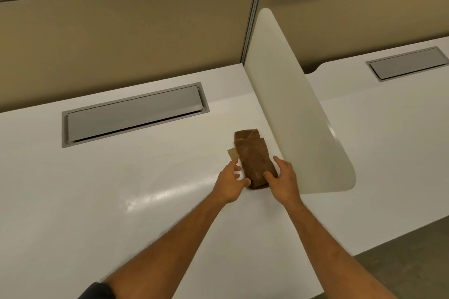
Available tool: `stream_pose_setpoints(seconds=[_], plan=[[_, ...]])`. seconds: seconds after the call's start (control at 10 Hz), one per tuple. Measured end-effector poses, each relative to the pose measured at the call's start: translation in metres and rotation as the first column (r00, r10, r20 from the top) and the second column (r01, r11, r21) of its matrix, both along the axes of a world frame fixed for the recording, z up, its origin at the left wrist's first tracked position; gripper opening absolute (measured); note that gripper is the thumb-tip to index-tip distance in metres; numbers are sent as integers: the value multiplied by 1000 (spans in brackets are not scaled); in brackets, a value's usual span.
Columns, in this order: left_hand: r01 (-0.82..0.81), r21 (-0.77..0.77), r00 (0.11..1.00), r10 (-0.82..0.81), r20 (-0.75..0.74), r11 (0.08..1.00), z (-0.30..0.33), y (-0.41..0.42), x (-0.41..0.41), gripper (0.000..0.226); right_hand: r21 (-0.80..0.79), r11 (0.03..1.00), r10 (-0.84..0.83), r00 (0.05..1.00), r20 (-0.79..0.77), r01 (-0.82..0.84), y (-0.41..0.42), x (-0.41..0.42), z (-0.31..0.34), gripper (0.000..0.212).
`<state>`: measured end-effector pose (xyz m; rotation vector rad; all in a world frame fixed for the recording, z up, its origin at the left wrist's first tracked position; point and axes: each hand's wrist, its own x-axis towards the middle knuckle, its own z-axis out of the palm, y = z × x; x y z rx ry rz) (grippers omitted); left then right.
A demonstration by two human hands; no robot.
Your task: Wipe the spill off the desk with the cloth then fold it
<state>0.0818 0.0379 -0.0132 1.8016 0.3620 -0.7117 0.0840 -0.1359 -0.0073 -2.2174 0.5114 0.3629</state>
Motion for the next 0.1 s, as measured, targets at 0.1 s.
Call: stream_pose_setpoints(seconds=[0.1], plan=[[-45, 85, 994, 36, 106, 995, 25, 28, -20, 71, -15, 997, 75, 990, 118, -73, 18, -18, 28, 44]])
